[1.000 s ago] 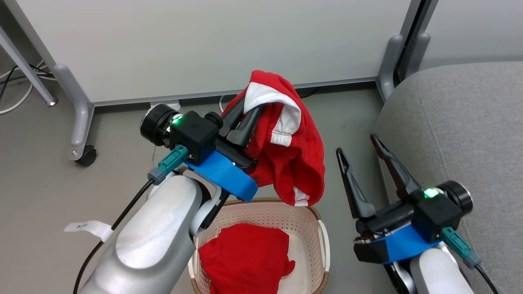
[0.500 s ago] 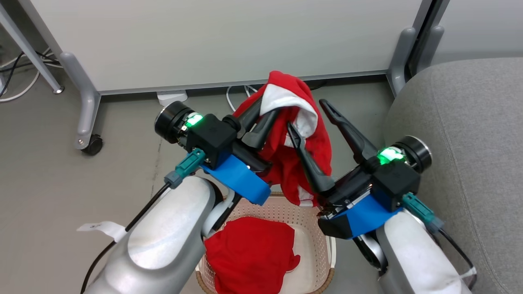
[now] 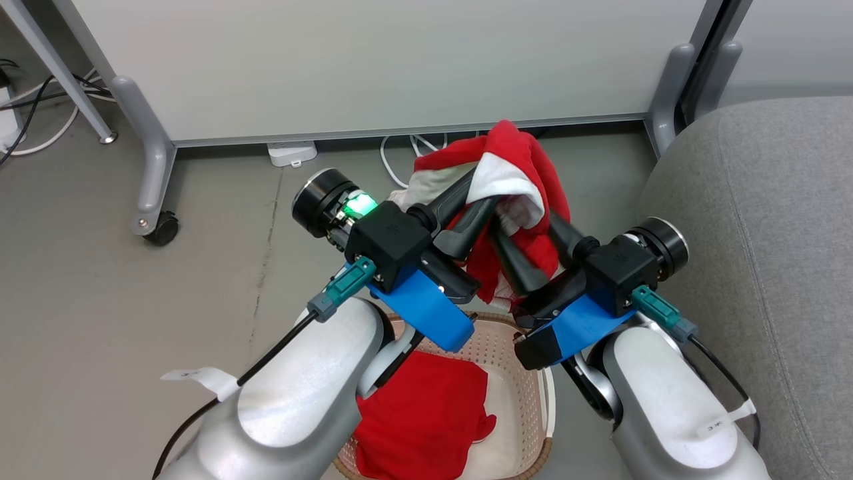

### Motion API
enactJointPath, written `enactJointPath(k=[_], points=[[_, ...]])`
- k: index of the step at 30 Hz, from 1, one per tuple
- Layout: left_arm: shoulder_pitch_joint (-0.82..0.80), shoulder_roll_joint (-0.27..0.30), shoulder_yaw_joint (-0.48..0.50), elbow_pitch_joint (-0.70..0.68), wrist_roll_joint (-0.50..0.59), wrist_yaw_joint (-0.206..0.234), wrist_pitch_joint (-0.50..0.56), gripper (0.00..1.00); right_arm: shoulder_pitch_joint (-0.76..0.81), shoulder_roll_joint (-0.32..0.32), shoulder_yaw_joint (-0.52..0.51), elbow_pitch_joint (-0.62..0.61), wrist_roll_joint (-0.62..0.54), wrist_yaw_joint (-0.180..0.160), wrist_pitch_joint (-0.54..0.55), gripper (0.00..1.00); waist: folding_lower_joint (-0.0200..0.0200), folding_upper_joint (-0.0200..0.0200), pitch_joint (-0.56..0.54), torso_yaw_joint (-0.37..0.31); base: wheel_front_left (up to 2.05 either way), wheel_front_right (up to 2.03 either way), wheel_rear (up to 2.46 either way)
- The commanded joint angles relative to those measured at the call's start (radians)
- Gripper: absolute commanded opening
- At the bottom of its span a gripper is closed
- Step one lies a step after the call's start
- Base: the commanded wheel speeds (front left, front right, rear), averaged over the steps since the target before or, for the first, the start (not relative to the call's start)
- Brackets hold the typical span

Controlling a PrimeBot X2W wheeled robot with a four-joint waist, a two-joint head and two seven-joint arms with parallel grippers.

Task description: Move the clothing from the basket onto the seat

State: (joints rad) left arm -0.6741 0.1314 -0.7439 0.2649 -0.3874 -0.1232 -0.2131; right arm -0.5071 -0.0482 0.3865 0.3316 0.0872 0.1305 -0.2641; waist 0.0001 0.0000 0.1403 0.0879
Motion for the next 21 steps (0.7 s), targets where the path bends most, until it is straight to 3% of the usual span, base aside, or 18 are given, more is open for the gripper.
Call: enactJointPath(k=[1, 20, 21], points=[[-0.012, 0.001, -0.001, 0.000, -0.005, 0.000, -0.008, 0.00, -0.018, -0.004, 0.001, 0.007, 0.008, 0.000, -0.001, 0.00, -0.0001, 0.0000, -0.001, -0.001, 0.00, 0.00, 0.00], [-0.012, 0.011, -0.012, 0.019, -0.005, 0.012, -0.022, 0.00, -0.006, -0.004, -0.008, -0.003, 0.025, 0.000, -0.001, 0.00, -0.0001, 0.0000, 0.003, -0.002, 0.00, 0.00, 0.00], [-0.010, 0.012, -0.013, 0.021, -0.003, 0.013, -0.024, 0.08, -0.006, -0.004, -0.010, -0.004, 0.026, 0.000, -0.001, 0.00, -0.0001, 0.0000, 0.003, -0.002, 0.00, 0.00, 0.00]])
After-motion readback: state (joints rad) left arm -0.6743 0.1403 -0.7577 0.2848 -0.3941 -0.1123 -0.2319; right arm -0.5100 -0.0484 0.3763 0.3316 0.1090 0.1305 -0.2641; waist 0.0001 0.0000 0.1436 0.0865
